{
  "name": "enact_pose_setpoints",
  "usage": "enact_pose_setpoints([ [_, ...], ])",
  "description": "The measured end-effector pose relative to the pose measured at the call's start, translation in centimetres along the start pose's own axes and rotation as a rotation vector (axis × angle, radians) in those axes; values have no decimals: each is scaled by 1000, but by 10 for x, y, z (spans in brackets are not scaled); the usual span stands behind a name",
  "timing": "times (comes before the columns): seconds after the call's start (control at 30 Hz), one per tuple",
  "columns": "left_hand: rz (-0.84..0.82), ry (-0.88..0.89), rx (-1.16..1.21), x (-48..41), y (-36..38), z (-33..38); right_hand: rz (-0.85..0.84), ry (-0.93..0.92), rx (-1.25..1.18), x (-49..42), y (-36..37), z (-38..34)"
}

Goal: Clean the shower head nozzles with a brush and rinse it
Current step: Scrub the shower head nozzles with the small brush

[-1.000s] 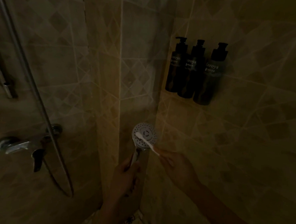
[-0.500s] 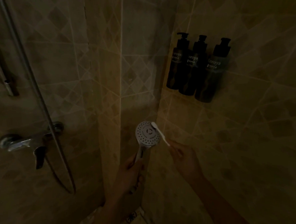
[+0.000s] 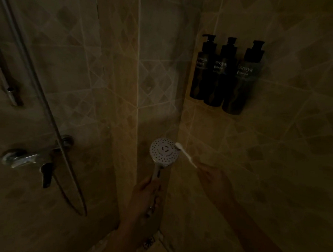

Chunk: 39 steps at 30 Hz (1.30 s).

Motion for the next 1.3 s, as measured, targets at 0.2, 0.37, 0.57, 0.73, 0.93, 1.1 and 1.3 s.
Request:
enact_pose_setpoints([
  [0.2, 21, 1, 11, -9, -5, 3, -138, -74, 69, 15, 12, -20],
  [0.37, -25, 28, 11, -5, 6, 9, -72, -62, -41, 3, 5, -19],
  [0.57, -64, 10, 142, -7, 6, 13, -79, -53, -58, 4, 18, -16],
  [0.73, -59, 28, 129, -3, -2, 13, -87, -60, -27, -8, 15, -22],
  [0.93, -29, 27, 96, -8, -17, 11, -146, -90, 11, -4, 29, -31],
  [1.1, -11, 54, 98, -6, -29, 10, -194, -83, -8, -9, 45, -43],
  [1.3, 36, 67, 113, 0, -53, 12, -134, -39, -128, -26, 55, -43],
])
Point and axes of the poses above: each hand's wrist, its own x-axis away from the middle knuckle, its own y-axis out of the palm, z = x × y, the point moved 7 cm from there along -x, towards the middle knuckle, and after that the axes turned 10 degrees about -x, right-handed, at the moved point
